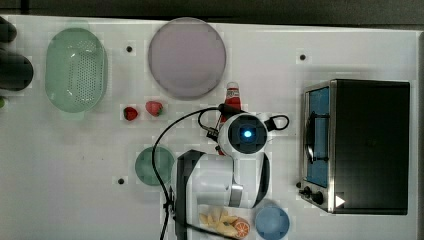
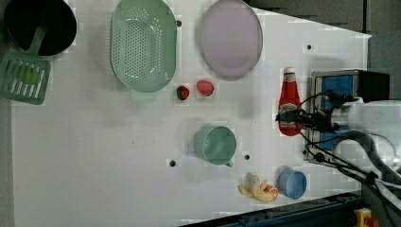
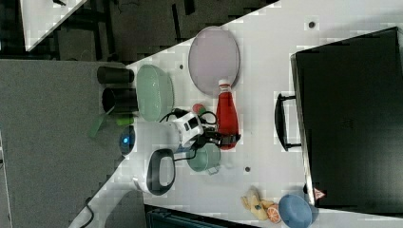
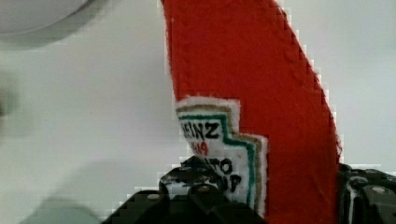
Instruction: Pick ketchup from plate and place it on table.
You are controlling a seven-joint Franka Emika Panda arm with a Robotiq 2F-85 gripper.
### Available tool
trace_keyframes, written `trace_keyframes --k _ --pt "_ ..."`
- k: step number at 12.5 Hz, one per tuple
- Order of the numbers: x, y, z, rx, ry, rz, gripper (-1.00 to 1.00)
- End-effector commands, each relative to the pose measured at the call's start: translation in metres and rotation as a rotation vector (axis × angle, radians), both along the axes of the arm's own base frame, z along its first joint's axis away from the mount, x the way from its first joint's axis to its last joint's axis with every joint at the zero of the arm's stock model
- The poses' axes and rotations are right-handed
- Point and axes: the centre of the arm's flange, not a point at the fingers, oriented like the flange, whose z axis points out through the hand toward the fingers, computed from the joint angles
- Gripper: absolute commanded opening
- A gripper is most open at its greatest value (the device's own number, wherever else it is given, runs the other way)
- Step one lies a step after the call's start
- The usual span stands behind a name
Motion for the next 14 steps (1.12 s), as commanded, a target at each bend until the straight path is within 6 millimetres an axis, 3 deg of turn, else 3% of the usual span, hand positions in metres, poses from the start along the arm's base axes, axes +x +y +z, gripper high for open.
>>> trace_keyframes --k 1,4,6,8,12,14 --pt "0.009 0.006 0.004 -0.002 -0.053 -0.029 0.29" --pt "0.012 0.005 0.016 -0.004 -0.075 -0.030 0.95" --pt "0.014 0.007 0.034 -0.007 -0.105 -0.026 1.00" --pt "0.017 0.010 0.065 -0.011 -0.152 -0.069 1.00" --pt "0.021 0.024 0.146 -0.016 -0.132 -0.331 1.00" --pt "0.025 0.032 0.191 -0.022 -0.110 -0.350 1.00"
